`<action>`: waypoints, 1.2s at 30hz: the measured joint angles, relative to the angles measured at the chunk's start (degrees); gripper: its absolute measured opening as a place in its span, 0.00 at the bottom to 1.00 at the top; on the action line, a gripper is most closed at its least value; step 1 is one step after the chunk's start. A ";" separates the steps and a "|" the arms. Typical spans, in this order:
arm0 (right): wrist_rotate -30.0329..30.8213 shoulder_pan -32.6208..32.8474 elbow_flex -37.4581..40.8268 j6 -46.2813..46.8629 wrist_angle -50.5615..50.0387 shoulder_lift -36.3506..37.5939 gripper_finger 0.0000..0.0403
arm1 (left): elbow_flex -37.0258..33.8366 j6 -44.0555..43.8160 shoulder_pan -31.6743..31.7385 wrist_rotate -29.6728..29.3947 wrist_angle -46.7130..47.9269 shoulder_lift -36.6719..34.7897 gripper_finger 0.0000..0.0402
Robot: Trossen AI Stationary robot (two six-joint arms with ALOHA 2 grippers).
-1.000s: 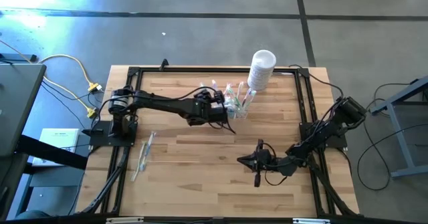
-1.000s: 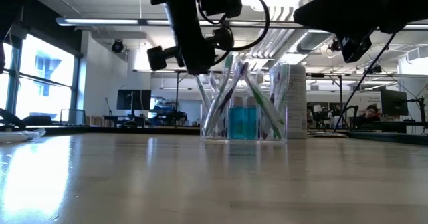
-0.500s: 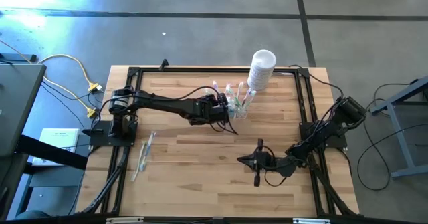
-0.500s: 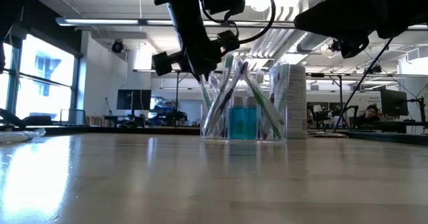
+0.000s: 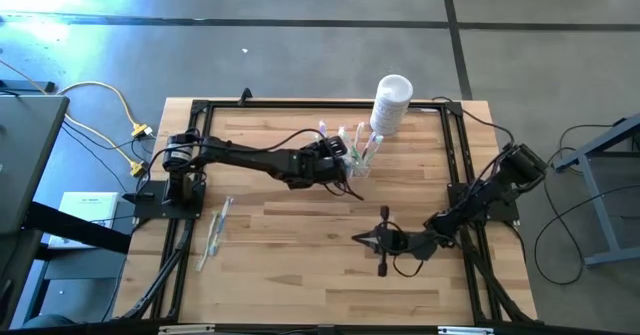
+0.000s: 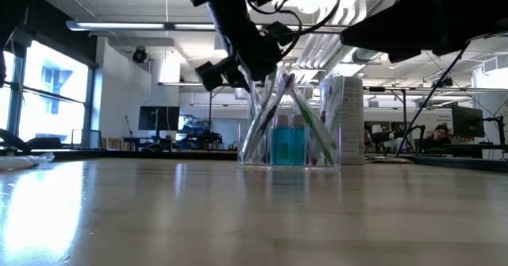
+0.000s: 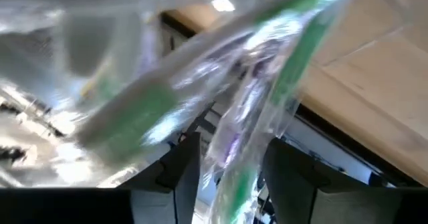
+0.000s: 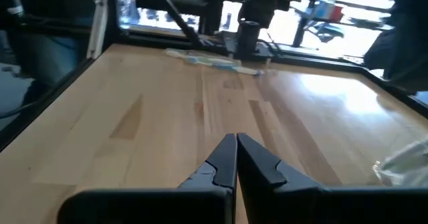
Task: Pick & Place toothbrushing station
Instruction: Put the bottom green toothbrush into the transparent organizer
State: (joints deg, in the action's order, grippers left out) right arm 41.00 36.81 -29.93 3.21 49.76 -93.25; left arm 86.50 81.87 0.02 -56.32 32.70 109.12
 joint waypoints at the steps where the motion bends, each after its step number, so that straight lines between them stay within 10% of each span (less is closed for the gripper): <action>1: -1.25 -0.60 0.00 -0.29 -0.04 0.00 0.01 | 0.01 0.17 -0.13 -0.89 -0.77 0.00 0.37; 19: -29.45 -13.68 0.00 3.21 -0.35 0.02 0.01 | 8.48 -6.71 -4.29 -9.81 -2.58 -0.09 0.40; 36: -30.79 -13.79 0.00 5.87 -1.27 0.02 0.01 | 8.44 -30.45 -3.70 1.56 12.48 -0.09 0.40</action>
State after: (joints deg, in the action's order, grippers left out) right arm 10.21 23.02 -29.93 9.08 48.49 -93.23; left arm 94.94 51.42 -3.68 -54.75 45.18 109.03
